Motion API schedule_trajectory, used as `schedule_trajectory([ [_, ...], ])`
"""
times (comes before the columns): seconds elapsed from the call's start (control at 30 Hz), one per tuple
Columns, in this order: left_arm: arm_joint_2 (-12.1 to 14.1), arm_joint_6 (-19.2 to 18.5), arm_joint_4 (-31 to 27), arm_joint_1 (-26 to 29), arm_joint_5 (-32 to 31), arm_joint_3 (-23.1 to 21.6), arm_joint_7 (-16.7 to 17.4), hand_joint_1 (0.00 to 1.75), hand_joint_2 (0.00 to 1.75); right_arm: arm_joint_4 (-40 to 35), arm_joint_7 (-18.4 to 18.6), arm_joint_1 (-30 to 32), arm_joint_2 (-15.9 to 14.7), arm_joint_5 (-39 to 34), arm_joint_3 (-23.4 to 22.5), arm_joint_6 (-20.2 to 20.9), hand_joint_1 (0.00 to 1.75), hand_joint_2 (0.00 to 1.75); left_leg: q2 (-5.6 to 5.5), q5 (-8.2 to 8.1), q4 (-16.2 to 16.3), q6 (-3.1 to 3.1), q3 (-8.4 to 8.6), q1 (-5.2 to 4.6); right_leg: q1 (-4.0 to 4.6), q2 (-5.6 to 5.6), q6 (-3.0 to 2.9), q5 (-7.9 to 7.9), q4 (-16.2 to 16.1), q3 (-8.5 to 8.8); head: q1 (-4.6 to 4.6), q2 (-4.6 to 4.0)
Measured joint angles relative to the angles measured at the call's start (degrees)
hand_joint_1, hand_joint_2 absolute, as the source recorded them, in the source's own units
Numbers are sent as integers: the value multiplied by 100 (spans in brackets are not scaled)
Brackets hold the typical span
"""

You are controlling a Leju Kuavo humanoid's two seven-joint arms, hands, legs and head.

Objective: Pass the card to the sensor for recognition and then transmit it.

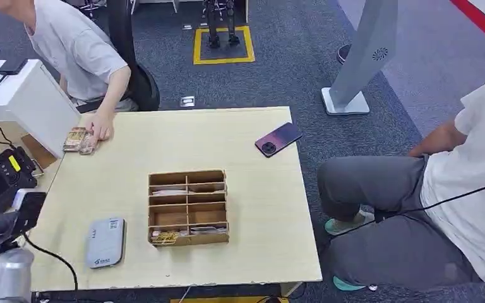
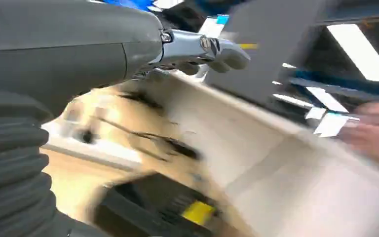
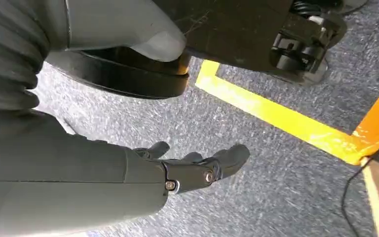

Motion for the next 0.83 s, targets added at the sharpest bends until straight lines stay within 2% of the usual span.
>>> schedule_trajectory([
  [0.03, 101, 0, 232, 72, 143, 596, -48, 0, 175, 0, 22, 8, 0, -7, 0, -31, 0, 175, 15, -3, 0, -1, 9, 0, 0, 18, 0, 0, 0, -1, -13, 0],
  [0.1, 214, 24, 595, 236, 387, 1447, -232, 0, 175, 0, 46, 31, -4, -24, 0, -63, 0, 175, 10, -5, 1, -4, 14, 1, 1, 15, -5, -5, -2, -8, -20, 0],
  [0.2, 301, 28, 983, 415, 452, 2290, -332, 0, 175, 0, 48, 35, -7, -28, -2, -63, 0, 175, -38, -5, 2, -4, -2, 2, 2, -37, -12, -17, -3, -6, -20, 0],
  [0.3, 352, 28, 1184, 481, 406, 2777, -257, 0, 175, 0, 52, 34, -7, -31, -2, -63, 0, 175, -49, -4, 2, -3, -7, 1, 1, -48, -11, -17, -3, 1, -22, 0],
  [0.37, 363, 31, 1265, 495, 370, 3053, 56, 0, 175, 0, 98, 33, -9, -31, -2, -61, 0, 175, -49, -4, 2, -3, -4, 0, 0, -49, -11, -16, -3, 8, -20, 0],
  [0.53, 323, 31, 1398, 818, -146, 4010, 243, 0, 175, 0, 166, 32, -7, -59, -2, -26, 0, 175, -37, -7, 3, -1, 5, -2, -1, -38, -10, -16, -6, 7, -20, 0],
  [0.6, 251, 31, 1418, 979, -388, 4346, 506, 0, 175, 0, 186, 31, -7, -83, -2, -28, 0, 175, -37, -8, 3, 0, 5, -2, -1, -38, -11, -16, -7, 6, -20, 0],
  [0.73, -3, 33, 1398, 1268, -669, 4680, 1067, 0, 175, 0, 234, 31, -7, -122, -2, -63, 0, 175, -40, -9, 3, 3, 4, -4, -1, -43, -10, -17, -8, 7, -20, 0],
  [0.83, -157, 33, 1387, 1383, -730, 4805, 1198, 0, 175, 0, 234, 31, -9, -138, -2, -70, 0, 175, -46, -9, 3, 3, 3, -2, -1, -50, -10, -17, -9, 9, -20, 0],
])
